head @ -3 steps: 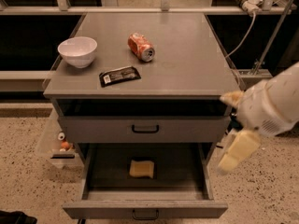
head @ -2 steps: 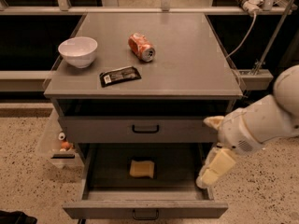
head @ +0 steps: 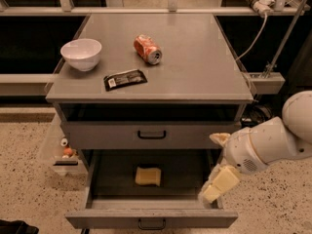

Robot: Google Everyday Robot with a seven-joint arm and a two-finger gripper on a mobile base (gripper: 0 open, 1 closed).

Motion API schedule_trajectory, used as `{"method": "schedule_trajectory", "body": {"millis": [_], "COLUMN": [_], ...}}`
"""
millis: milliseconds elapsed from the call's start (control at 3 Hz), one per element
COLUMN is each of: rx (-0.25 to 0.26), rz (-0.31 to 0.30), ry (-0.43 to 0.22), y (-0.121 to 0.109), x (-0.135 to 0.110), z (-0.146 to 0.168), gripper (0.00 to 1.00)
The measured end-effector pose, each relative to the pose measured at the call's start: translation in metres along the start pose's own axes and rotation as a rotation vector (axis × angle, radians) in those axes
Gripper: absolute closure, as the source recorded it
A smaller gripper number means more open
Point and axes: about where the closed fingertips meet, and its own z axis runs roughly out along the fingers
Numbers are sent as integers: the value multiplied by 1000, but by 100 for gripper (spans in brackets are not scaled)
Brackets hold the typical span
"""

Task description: Pick sponge from middle drawer and place on counter

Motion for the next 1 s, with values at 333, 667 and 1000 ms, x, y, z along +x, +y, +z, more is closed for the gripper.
{"method": "schedule_trajectory", "body": {"millis": [333,667,1000], "rx": [-22,-88,-65], "rz": [63,146,195], "ry": [-88,-285,-391], "y": [6,19,-2], "x": [7,8,11], "z": [37,119,175], "gripper": [0,0,0]}}
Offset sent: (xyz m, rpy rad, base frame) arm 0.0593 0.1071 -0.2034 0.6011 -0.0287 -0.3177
